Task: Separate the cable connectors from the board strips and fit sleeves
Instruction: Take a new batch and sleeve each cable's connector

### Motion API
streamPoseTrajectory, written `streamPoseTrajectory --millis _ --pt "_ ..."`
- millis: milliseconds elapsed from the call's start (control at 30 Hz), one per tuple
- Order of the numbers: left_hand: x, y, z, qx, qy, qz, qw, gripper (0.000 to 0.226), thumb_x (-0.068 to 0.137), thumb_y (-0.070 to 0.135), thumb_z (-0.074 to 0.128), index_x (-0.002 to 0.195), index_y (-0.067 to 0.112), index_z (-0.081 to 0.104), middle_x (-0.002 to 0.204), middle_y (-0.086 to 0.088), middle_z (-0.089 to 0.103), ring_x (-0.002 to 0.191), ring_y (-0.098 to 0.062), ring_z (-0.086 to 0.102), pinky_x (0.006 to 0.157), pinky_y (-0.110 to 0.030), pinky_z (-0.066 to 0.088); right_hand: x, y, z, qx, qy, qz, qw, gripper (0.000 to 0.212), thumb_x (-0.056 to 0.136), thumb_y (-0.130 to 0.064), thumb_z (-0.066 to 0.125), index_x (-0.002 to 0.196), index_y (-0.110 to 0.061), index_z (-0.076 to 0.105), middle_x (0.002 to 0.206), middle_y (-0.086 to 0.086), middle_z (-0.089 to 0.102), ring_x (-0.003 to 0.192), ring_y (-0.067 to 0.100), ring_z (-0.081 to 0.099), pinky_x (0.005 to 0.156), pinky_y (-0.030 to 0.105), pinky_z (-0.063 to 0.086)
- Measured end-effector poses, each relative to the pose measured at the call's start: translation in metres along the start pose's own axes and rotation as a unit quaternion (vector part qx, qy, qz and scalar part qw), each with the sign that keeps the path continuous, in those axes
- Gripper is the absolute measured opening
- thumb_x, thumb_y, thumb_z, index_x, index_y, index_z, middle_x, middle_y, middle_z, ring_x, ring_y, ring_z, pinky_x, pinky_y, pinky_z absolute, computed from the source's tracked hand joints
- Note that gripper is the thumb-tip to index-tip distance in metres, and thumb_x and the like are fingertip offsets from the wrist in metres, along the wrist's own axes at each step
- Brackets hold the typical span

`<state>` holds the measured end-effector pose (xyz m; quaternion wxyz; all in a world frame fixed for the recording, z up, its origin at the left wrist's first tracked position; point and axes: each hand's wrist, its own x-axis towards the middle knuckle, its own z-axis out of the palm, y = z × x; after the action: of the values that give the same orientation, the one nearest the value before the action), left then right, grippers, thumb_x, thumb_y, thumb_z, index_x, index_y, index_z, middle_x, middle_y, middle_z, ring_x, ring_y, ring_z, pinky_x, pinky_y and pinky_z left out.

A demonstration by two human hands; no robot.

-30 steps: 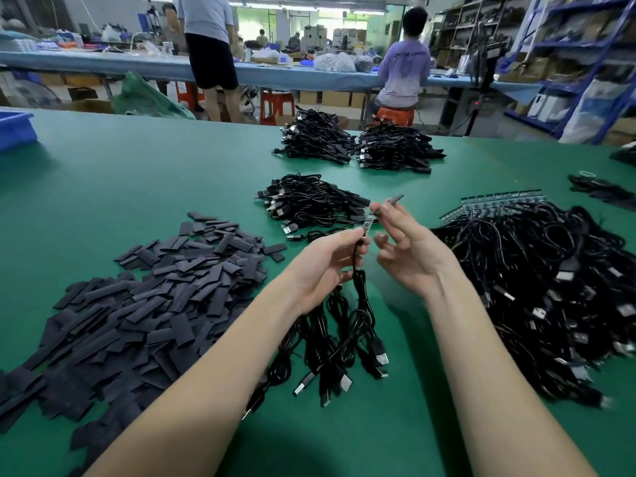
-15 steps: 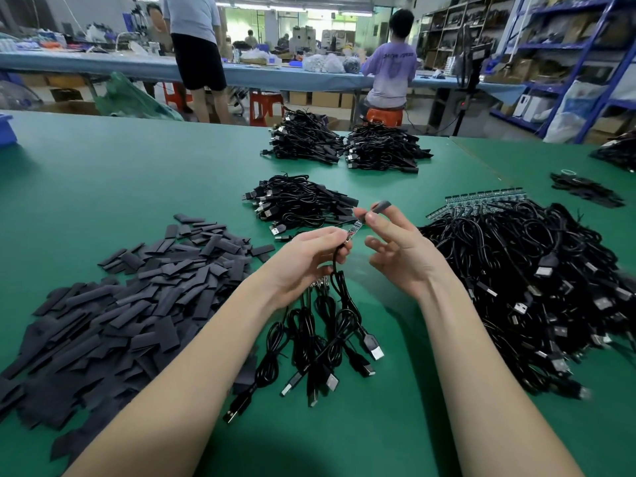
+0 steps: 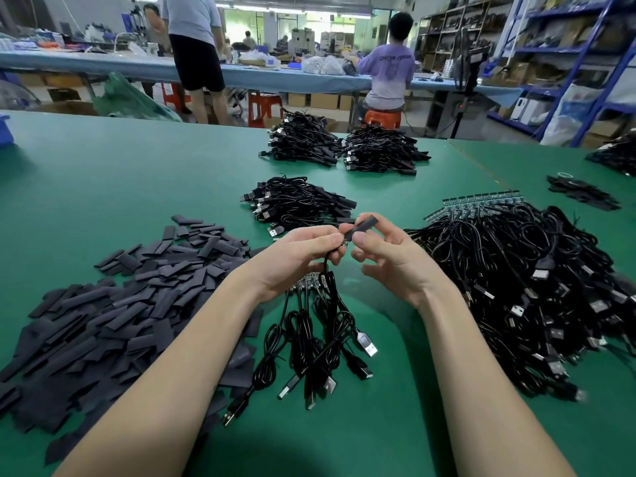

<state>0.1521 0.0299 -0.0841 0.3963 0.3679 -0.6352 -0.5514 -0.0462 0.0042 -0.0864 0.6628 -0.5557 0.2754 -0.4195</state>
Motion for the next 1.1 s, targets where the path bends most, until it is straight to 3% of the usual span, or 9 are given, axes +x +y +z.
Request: streamPoseTrajectory --millis 200,333,567,800,967,1100 --pt "0.008 -0.006 0.001 0.059 0.125 0.017 0.990 0.010 0.093 0.026 0.072 0.101 0.023 0.066 0.088 0.005 0.075 0.086 -0.009 0.064 0.083 -0.029 0.046 -0.001 0.008 -0.002 0.020 0.104 0.017 0.994 0.024 0.068 -0.035 0.088 0.085 -0.035 0.070 0.116 -0.008 0.075 0.068 0.007 0.050 0.054 0.018 0.036" --pt "0.009 -0.009 0.000 0.123 0.159 0.080 0.976 0.010 0.086 0.015 0.079 0.094 0.018 0.074 0.090 0.000 0.078 0.089 -0.009 0.072 0.083 -0.020 0.052 -0.002 0.009 -0.006 0.009 0.122 0.016 0.992 0.024 0.071 -0.034 0.088 0.092 -0.036 0.076 0.120 -0.005 0.075 0.066 0.005 0.049 0.049 0.014 0.035" --pt "0.010 -0.012 0.002 0.177 0.190 0.124 0.958 0.005 0.084 0.013 0.081 0.089 0.015 0.080 0.084 0.004 0.078 0.082 -0.016 0.073 0.082 -0.034 0.058 0.000 0.014 -0.004 -0.004 0.132 0.008 0.991 0.031 0.063 -0.044 0.091 0.089 -0.036 0.076 0.124 -0.001 0.073 0.063 0.005 0.045 0.047 0.013 0.034" --pt "0.010 -0.010 0.004 0.145 0.184 0.129 0.964 0.007 0.084 0.013 0.081 0.090 0.013 0.078 0.084 0.006 0.078 0.081 -0.011 0.074 0.079 -0.022 0.054 0.001 0.016 0.001 -0.013 0.123 0.019 0.992 0.032 0.063 -0.047 0.090 0.090 -0.036 0.075 0.112 -0.005 0.074 0.063 0.006 0.044 0.048 0.013 0.034" --pt "0.013 -0.013 0.010 0.064 0.226 0.095 0.967 0.016 0.083 0.020 0.083 0.086 0.016 0.068 0.068 -0.002 0.074 0.050 -0.004 0.048 0.057 -0.011 0.039 0.003 0.016 0.012 -0.061 0.188 -0.074 0.977 0.036 0.084 -0.035 0.083 0.115 -0.046 0.068 0.104 0.000 0.079 0.063 0.003 0.045 0.054 0.014 0.037" --pt "0.015 -0.016 0.013 0.029 0.243 0.076 0.967 0.014 0.081 0.026 0.085 0.081 0.026 0.070 0.075 -0.002 0.077 0.065 -0.004 0.064 0.073 -0.019 0.044 0.005 0.015 0.019 -0.045 0.227 -0.124 0.965 0.024 0.093 -0.026 0.076 0.109 -0.043 0.074 0.091 0.003 0.079 0.059 0.010 0.035 0.048 0.017 0.032"
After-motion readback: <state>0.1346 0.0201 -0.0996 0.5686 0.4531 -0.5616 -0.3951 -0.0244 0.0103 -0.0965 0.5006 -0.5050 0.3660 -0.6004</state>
